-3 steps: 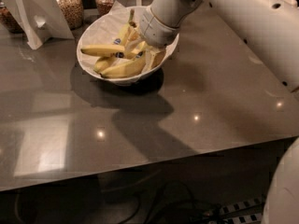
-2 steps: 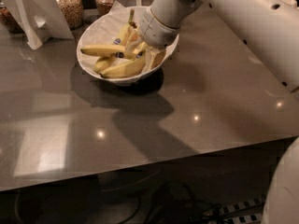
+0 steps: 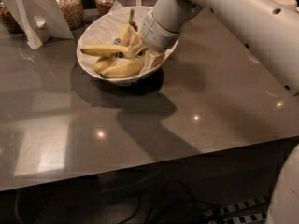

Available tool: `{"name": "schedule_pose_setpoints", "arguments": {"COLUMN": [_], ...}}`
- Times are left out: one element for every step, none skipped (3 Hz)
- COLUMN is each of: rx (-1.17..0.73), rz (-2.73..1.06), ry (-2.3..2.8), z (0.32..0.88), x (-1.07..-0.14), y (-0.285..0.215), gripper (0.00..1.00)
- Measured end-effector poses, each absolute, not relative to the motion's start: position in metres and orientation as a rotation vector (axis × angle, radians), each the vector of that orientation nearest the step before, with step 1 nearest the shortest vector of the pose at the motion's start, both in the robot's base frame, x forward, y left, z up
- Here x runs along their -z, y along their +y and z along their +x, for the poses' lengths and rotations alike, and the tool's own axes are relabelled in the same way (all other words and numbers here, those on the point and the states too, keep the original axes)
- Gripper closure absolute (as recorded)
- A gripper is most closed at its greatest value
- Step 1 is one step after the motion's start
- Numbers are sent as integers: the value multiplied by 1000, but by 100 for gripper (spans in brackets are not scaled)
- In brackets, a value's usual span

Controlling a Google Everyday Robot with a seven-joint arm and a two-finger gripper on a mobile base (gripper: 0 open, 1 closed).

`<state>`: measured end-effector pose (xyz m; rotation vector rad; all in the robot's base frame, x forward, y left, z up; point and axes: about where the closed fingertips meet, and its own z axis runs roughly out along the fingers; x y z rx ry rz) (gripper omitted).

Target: Pick banana from white bowl

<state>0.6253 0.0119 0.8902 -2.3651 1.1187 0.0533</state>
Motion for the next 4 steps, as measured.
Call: {"name": "schedule_pose_setpoints", "arguments": {"rx": [-60, -53, -31, -10], "rz": [-2348, -2333, -2340, -2357], "ry": [1119, 1101, 1083, 1068], "z": [622, 617, 612, 611], "x": [-887, -893, -908, -931], "y": [14, 18, 22, 25], "gripper": [70, 93, 100, 100]}}
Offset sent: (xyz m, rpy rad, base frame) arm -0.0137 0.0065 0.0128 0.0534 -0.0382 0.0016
